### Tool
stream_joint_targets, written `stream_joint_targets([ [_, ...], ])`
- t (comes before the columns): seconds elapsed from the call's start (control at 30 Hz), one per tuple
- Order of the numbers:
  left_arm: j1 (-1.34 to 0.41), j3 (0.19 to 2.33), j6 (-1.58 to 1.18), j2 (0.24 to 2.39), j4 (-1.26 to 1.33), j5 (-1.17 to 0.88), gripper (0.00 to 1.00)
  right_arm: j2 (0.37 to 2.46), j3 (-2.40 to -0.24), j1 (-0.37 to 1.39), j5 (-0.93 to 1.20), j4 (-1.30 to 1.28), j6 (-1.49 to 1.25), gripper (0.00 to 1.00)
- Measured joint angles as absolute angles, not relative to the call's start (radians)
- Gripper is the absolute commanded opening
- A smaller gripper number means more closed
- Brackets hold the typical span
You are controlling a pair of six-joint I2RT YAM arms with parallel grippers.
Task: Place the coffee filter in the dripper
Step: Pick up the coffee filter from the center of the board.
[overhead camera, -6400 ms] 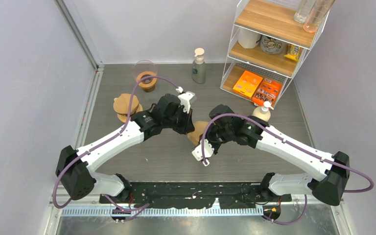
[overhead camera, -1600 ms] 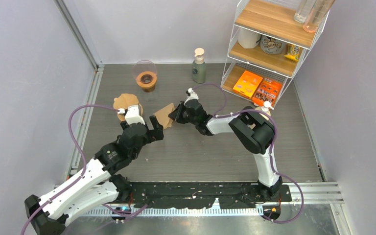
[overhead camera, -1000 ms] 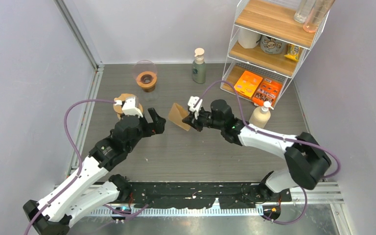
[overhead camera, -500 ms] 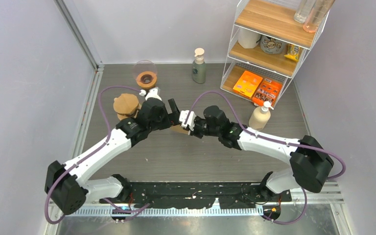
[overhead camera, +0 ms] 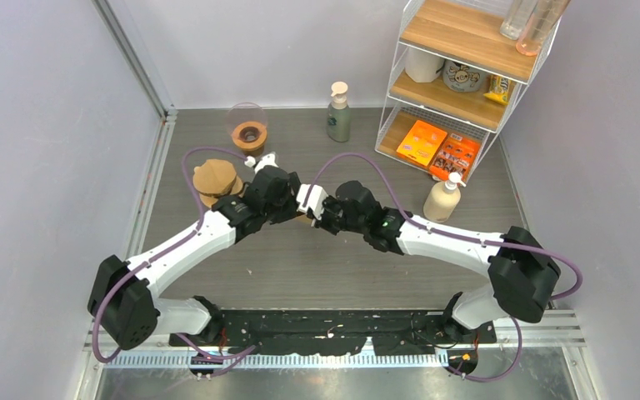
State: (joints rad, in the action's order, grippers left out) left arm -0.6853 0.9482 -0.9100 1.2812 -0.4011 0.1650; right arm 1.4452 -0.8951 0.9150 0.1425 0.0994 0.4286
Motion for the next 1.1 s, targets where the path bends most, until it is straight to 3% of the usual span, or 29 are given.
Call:
stream_joint_targets([
  [0.43, -0.687, 0.948, -0.91, 1.309, -0.4, 0.174, 0.51, 1.448, -0.911, 0.928, 0.098, 0.078, 0.378, 0.05],
  [0.9, -0.687, 0.949, -0.915, 1.351, -0.402, 0.175, 0.49, 1.459, -0.911, 0.957, 0.11, 0.083, 0.374, 0.05],
  [1.1, -0.685, 0.95, -0.933, 1.4, -0.431, 0.183, 0.3, 1.494, -0.906, 0.992, 0.088, 0.086, 0.379, 0.05],
])
